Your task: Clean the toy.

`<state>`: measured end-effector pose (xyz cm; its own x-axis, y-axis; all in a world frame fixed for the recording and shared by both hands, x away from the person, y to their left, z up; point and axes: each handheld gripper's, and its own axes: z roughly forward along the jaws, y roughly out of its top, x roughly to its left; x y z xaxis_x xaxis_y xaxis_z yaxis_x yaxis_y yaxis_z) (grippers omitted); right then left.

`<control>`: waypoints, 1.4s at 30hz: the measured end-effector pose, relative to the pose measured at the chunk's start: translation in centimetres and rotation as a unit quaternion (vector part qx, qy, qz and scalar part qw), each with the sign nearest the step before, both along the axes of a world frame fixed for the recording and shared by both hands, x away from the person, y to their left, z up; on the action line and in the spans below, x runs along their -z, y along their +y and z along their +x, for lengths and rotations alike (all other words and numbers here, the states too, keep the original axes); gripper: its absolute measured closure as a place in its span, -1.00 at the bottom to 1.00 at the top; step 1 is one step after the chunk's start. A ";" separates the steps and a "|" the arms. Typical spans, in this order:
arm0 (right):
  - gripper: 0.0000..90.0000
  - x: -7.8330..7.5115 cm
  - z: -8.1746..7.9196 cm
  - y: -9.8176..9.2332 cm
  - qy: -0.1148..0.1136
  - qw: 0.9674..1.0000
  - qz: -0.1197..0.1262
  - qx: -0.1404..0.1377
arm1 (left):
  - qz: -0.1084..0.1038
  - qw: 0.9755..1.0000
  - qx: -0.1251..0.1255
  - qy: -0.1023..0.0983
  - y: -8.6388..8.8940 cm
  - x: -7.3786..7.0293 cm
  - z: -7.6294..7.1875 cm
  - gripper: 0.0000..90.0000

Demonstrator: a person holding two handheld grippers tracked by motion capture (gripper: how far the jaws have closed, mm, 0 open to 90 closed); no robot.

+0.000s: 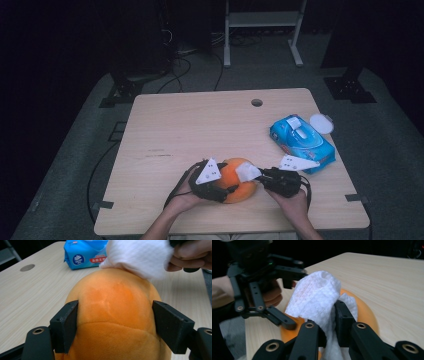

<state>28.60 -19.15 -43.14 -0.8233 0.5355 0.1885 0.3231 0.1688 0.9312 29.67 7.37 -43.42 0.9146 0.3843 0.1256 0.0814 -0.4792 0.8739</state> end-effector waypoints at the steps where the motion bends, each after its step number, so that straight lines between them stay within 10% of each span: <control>1: 0.80 -0.1 -0.1 0.2 -0.004 1.000 -0.007 0.001 | -0.002 1.000 0.005 0.003 0.1 -0.1 0.0 -0.48; 6: 0.81 0.6 0.4 -0.6 0.004 1.000 -0.010 0.003 | -0.052 0.998 -0.020 0.041 1.4 -1.2 1.0 -0.67; 11: 0.80 0.5 -0.1 -0.1 -0.009 1.000 -0.019 -0.015 | -0.042 0.996 -0.009 0.076 1.1 -0.3 1.4 -0.68; 17: 0.80 1.5 1.2 -2.1 0.039 0.999 -0.001 0.033 | -0.039 0.995 0.027 0.084 1.5 -0.8 1.1 -0.51; 24: 0.80 1.2 0.9 -1.7 0.027 0.999 -0.010 0.025 | -0.041 0.989 -0.004 0.140 1.3 0.2 2.3 -0.83; 27: 0.79 1.0 0.9 -1.6 0.031 0.999 -0.003 0.026 | -0.018 0.996 -0.006 0.083 0.8 -0.3 1.5 -0.40; 31: 0.79 0.0 0.1 -1.1 0.015 1.000 0.009 0.019 | -0.010 1.000 -0.029 0.000 0.0 -1.2 0.6 -0.23; 42: 0.79 1.2 1.0 -2.4 0.045 0.997 0.010 0.055 | -0.025 0.999 -0.015 0.028 0.3 -0.5 0.9 -0.36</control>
